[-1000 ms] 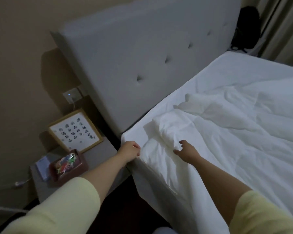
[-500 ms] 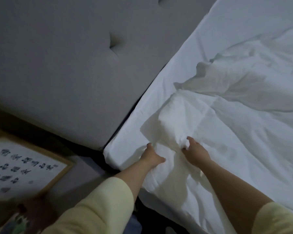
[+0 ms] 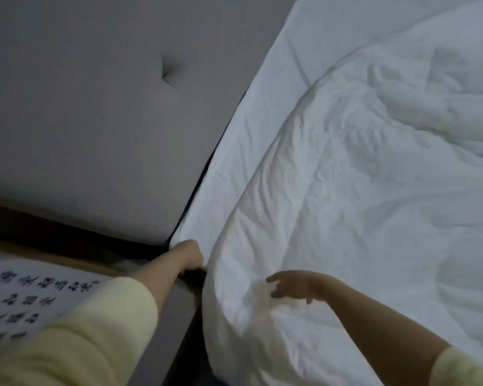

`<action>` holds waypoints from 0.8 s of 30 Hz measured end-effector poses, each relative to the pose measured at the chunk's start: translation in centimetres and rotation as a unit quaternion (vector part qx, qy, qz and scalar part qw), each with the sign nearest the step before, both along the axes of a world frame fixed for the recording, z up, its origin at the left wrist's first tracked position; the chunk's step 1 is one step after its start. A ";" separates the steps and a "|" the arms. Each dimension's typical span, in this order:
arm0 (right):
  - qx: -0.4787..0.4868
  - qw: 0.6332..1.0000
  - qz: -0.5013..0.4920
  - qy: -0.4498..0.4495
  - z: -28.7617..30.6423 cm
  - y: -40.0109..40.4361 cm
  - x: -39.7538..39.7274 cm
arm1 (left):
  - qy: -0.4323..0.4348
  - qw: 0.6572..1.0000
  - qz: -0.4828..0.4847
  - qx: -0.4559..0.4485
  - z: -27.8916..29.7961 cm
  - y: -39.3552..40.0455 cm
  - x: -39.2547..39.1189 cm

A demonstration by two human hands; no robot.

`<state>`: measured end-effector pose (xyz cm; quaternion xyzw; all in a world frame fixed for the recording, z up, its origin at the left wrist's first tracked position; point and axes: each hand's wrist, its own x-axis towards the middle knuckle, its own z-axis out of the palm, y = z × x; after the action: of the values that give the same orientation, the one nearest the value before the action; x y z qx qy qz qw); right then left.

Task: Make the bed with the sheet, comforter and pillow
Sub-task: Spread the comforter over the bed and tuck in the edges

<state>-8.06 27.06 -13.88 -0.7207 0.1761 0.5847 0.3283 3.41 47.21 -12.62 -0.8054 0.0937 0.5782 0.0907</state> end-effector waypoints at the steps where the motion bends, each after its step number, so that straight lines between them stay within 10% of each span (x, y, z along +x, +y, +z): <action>1: -0.024 0.994 -0.081 -0.071 -0.1 -0.7 0.9 | -0.106 0.988 0.080 -0.074 0.3 -0.4 1.6; 4: -0.096 0.942 -0.246 -0.208 0.4 -2.9 3.8 | -0.136 0.928 0.267 -0.223 0.7 -4.8 3.8; 14: -0.172 0.914 0.038 -0.366 -0.7 -3.0 8.7 | -0.076 0.894 0.393 -0.200 -6.4 -10.2 1.4; 19: -0.210 0.884 0.262 -0.326 -1.7 -0.5 13.9 | -0.091 0.933 0.261 -0.232 -4.3 -6.0 2.6; 24: -0.238 0.840 0.194 -0.447 0.4 3.2 20.3 | -0.275 0.923 0.176 -0.204 -1.4 0.4 5.2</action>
<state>12.21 30.27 -13.50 -0.9792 0.0001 0.1907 0.0694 8.57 47.62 -14.04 -0.9374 0.0376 0.3088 -0.1565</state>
